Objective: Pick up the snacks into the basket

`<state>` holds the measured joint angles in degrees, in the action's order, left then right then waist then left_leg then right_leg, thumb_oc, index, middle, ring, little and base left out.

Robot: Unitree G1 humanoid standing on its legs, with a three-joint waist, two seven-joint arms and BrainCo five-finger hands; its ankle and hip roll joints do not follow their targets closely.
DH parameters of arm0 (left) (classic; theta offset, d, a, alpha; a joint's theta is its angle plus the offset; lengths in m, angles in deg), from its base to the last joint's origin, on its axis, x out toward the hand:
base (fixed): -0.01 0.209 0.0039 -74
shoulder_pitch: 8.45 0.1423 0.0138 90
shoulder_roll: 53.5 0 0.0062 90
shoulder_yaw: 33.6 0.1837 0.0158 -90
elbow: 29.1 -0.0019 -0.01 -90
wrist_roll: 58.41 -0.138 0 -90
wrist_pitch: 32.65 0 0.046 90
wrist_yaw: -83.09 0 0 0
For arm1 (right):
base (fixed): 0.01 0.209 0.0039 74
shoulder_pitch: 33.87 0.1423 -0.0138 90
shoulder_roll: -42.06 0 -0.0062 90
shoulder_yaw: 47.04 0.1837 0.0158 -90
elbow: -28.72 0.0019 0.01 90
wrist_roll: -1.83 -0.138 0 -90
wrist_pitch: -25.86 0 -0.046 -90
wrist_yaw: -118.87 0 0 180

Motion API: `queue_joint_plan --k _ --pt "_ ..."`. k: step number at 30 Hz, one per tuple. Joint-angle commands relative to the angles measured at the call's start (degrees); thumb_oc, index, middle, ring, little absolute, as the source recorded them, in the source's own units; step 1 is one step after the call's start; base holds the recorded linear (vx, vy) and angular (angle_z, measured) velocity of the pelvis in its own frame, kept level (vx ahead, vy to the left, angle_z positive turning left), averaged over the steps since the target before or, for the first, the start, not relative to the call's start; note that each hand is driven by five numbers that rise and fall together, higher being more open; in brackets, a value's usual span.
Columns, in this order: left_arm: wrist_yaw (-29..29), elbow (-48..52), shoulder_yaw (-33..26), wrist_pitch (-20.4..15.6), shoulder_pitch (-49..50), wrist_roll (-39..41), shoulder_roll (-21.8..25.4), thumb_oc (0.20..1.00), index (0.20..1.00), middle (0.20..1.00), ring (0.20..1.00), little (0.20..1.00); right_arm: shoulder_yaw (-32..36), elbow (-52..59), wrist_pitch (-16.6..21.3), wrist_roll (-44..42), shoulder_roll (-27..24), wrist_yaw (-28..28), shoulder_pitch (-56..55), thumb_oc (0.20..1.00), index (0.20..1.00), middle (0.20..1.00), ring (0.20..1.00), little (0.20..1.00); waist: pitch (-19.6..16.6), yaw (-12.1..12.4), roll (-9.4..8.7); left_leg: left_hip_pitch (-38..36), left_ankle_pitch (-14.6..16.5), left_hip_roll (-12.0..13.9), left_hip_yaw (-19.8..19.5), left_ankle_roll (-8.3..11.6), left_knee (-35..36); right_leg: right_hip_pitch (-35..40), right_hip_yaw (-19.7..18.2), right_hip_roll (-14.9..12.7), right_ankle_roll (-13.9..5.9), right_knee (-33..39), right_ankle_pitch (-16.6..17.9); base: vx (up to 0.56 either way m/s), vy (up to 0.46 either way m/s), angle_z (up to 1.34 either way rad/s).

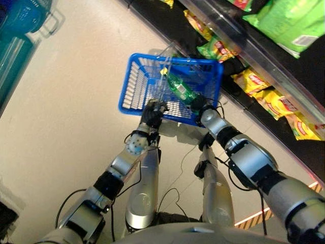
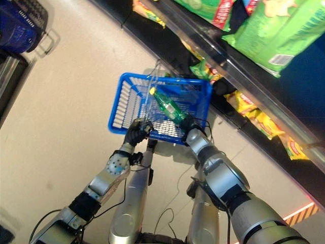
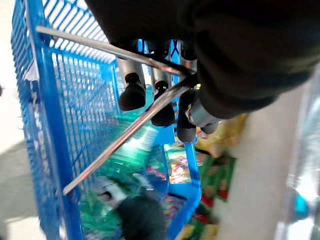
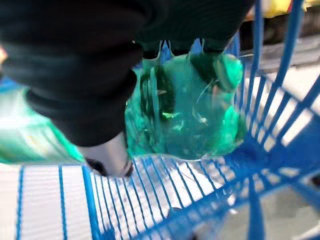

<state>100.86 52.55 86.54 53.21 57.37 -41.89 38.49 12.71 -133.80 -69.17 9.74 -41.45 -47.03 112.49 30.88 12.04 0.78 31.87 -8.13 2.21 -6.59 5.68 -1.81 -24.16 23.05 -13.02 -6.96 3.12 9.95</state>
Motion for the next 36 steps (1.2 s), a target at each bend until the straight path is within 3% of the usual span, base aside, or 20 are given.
queue_joint_plan --k 1,6,15,17,19,21,22,23,25,26,30,36 --pt "-0.50 11.89 0.43 -5.26 -2.77 -1.08 -2.59 0.200 0.200 0.200 0.200 0.200 -3.30 -1.66 -0.11 7.11 1.51 0.26 3.42 1.000 1.000 1.000 1.000 1.000 -1.09 1.29 3.67 -0.66 -0.03 -4.38 3.36 -0.86 1.58 -0.60 -3.11 -2.27 -4.74 -6.78 -1.75 0.00 0.000 0.00" --pt "0.29 10.26 -1.34 -4.84 -2.89 0.32 -2.92 0.200 0.200 0.200 0.200 0.200 -3.67 -2.80 -0.81 11.15 0.03 -0.01 1.82 1.000 1.000 1.000 1.000 1.000 -1.09 1.25 3.67 -1.83 -0.51 -4.54 3.31 -0.72 2.22 0.25 -3.40 -2.27 -4.74 -5.87 -1.15 0.00 0.000 0.00" --pt "2.01 7.90 -3.65 -4.48 -0.53 2.11 -4.02 0.200 0.200 0.200 0.200 0.200 2.31 -1.32 -0.30 2.65 -0.13 2.56 -1.64 1.000 1.000 1.000 1.000 1.000 -1.09 0.41 4.43 -4.12 -0.82 -4.36 3.49 -0.67 3.22 1.52 -3.77 -2.35 -4.63 -5.98 -1.41 0.00 0.001 0.00" --pt "2.31 6.70 -4.20 -4.10 -0.72 2.41 -3.59 0.200 0.200 0.200 0.200 0.200 3.82 0.67 -1.63 0.13 0.57 2.63 -1.43 1.000 1.000 1.000 1.000 1.000 -1.09 -0.13 4.25 -4.34 -0.77 -4.29 3.66 -0.68 3.14 1.58 -3.98 -2.32 -4.54 -6.17 -1.58 0.00 0.000 0.00" --pt "3.48 5.97 -5.06 -4.31 -0.66 2.34 -3.43 0.200 0.200 0.200 0.200 0.200 4.36 1.49 0.04 -1.00 0.53 3.40 -1.33 1.000 1.000 1.000 1.000 1.000 -1.09 -0.62 3.97 -4.49 -0.77 -4.22 3.78 -0.71 3.04 1.55 -4.16 -2.27 -4.44 -6.31 -1.66 0.00 0.000 0.00" --pt "4.14 4.29 -4.89 -3.82 -0.09 2.17 -3.20 0.200 0.200 0.200 0.200 0.200 6.53 4.29 2.00 -7.52 1.46 5.08 -1.25 1.000 1.000 1.000 1.000 1.000 -1.09 -1.23 3.50 -5.49 -0.42 -3.88 3.99 -0.79 3.08 2.15 -4.48 -2.20 -4.38 -6.47 -1.99 0.01 -0.005 -0.02" --pt "5.04 2.55 -5.86 -3.60 1.04 1.90 -2.71 0.200 0.200 0.200 0.200 0.200 8.25 7.83 4.90 -13.81 0.79 6.55 -1.97 1.000 1.000 1.000 1.000 1.000 -1.09 -1.77 2.87 -6.16 -0.36 -3.67 4.26 -0.85 3.21 2.60 -4.70 -2.17 -4.43 -6.39 -1.99 0.01 -0.004 -0.04" --pt "5.04 2.56 -5.89 -3.61 0.94 1.90 -2.71 0.200 0.200 0.200 0.200 0.200 8.23 7.87 4.91 -13.84 0.74 6.57 -1.90 1.000 1.000 1.000 1.000 1.000 -1.09 -1.80 2.86 -5.88 -0.61 -3.73 4.26 -0.90 3.17 2.39 -4.70 -2.21 -4.41 -6.29 -1.71 0.01 0.004 -0.06" --pt "5.00 1.99 -7.15 -3.58 1.34 1.93 -3.17 0.200 0.200 0.200 0.200 0.200 7.05 14.47 6.04 -17.62 0.59 5.38 -7.08 1.000 1.000 1.000 1.000 1.000 -1.09 -2.54 2.12 -6.08 -0.57 -3.56 4.61 -0.96 3.20 2.39 -4.98 -2.13 -4.48 -6.25 -1.60 0.00 0.020 -0.07" --pt "6.04 1.46 -11.73 -2.51 4.16 1.03 -1.85 0.200 0.200 0.200 0.200 0.200 7.60 34.02 7.16 -19.42 -1.90 6.51 -20.39 1.000 1.000 1.000 1.000 1.000 -1.09 -4.85 -0.01 -6.66 -0.42 -3.12 5.39 -1.02 3.26 2.36 -5.59 -1.94 -4.64 -6.13 -1.39 0.02 0.023 -0.04" --pt "7.35 -5.27 -14.73 -2.55 7.42 0.33 -1.55 0.200 0.200 0.200 0.200 0.200 12.69 50.06 12.07 -21.21 -5.85 5.61 -33.91 1.000 1.000 1.000 1.000 1.000 -1.09 -7.27 -2.23 -8.56 0.63 -3.12 5.89 -1.39 3.06 4.25 -5.83 -2.15 -4.93 -5.86 -1.44 0.03 0.020 -0.05" --pt "6.70 -16.33 -18.70 -0.92 10.49 -3.66 -0.81 0.200 0.200 0.200 0.200 0.200 18.81 63.89 15.16 -20.85 -8.90 2.78 -48.75 1.000 1.000 1.000 1.000 1.000 -1.09 -10.46 -5.15 -13.82 3.16 -3.76 8.42 -2.75 1.58 8.70 -7.89 -3.14 -5.86 -5.58 -0.47 0.05 0.110 -0.23"
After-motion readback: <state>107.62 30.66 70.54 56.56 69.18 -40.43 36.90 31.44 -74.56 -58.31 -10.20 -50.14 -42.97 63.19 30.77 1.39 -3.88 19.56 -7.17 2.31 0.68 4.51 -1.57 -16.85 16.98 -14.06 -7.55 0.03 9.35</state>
